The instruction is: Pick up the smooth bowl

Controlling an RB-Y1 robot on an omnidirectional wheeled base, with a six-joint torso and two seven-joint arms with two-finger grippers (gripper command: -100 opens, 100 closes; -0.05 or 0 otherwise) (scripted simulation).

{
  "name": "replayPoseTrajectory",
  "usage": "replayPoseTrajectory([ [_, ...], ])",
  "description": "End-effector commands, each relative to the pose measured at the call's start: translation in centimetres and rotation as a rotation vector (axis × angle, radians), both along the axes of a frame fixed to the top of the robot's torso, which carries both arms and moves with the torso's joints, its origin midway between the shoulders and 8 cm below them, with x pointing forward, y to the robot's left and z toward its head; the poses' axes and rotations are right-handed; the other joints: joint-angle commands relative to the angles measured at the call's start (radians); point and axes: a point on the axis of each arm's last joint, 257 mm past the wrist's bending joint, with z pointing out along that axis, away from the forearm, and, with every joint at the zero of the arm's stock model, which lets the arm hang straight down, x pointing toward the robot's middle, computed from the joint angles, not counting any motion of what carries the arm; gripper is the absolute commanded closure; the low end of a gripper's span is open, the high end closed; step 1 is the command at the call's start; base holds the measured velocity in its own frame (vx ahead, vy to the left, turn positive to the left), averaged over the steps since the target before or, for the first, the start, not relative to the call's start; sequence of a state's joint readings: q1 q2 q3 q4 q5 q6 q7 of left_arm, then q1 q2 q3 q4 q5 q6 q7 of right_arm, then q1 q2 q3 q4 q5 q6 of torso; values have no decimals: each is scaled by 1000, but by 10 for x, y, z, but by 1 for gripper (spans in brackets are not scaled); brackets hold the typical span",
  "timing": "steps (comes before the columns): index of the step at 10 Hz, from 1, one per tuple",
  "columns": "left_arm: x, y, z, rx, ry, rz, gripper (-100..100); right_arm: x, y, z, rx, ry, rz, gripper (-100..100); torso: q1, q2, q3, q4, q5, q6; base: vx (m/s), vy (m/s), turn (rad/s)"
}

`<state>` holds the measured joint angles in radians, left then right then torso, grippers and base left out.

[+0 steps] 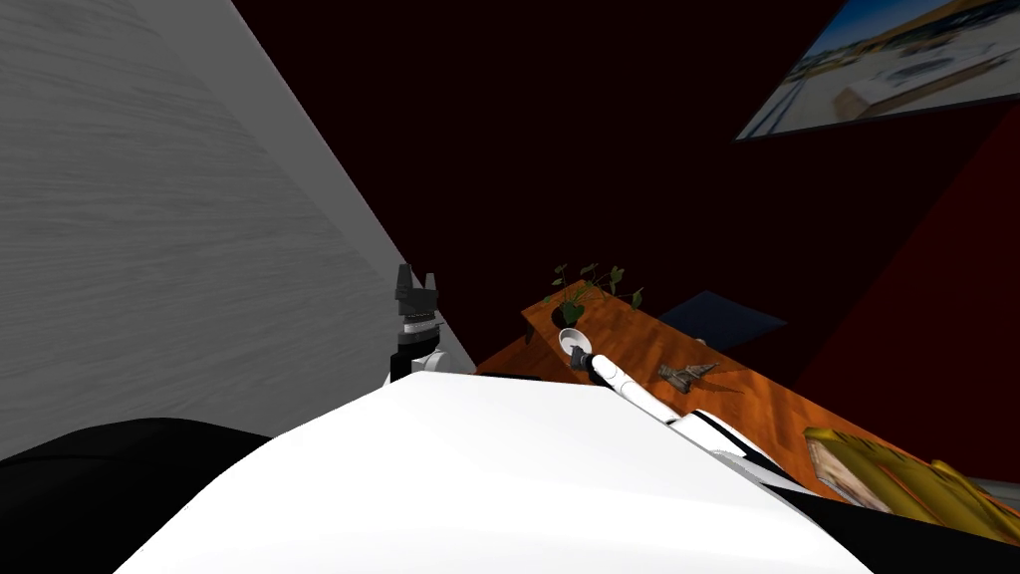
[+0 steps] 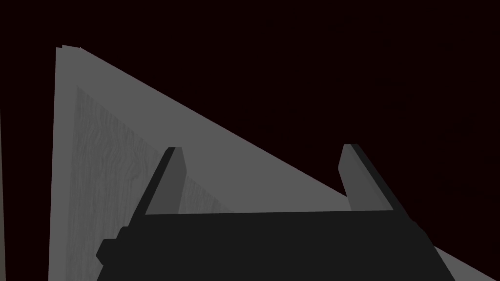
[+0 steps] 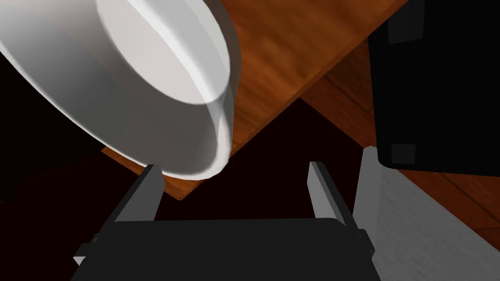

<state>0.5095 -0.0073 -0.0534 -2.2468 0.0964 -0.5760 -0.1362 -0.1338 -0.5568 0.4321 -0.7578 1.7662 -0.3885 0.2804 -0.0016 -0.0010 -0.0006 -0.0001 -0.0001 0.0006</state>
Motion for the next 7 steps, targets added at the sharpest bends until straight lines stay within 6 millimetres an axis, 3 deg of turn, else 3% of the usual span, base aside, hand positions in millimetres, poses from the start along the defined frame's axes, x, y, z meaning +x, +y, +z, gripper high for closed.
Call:
replayPoseTrajectory([
  [1,0,0,0,0,0,0,0,-9,-16,-5,-44,22,10,-100,0,0,0,0,0,0,42,-46,2],
  [4,0,0,0,0,0,0,0,-9,-16,-5,-44,21,12,-100,0,0,0,0,0,0,21,-19,1],
  [5,0,0,0,0,0,0,0,-9,-16,-5,-43,21,10,0,1,1,0,0,0,0,0,0,0],
  [6,0,0,0,0,0,0,0,-17,-8,-14,-43,21,5,-100,2,1,1,0,0,0,39,-24,41],
  [7,0,0,0,0,0,0,0,-17,-8,-14,-43,21,5,-100,1,0,0,0,0,0,46,-44,23],
])
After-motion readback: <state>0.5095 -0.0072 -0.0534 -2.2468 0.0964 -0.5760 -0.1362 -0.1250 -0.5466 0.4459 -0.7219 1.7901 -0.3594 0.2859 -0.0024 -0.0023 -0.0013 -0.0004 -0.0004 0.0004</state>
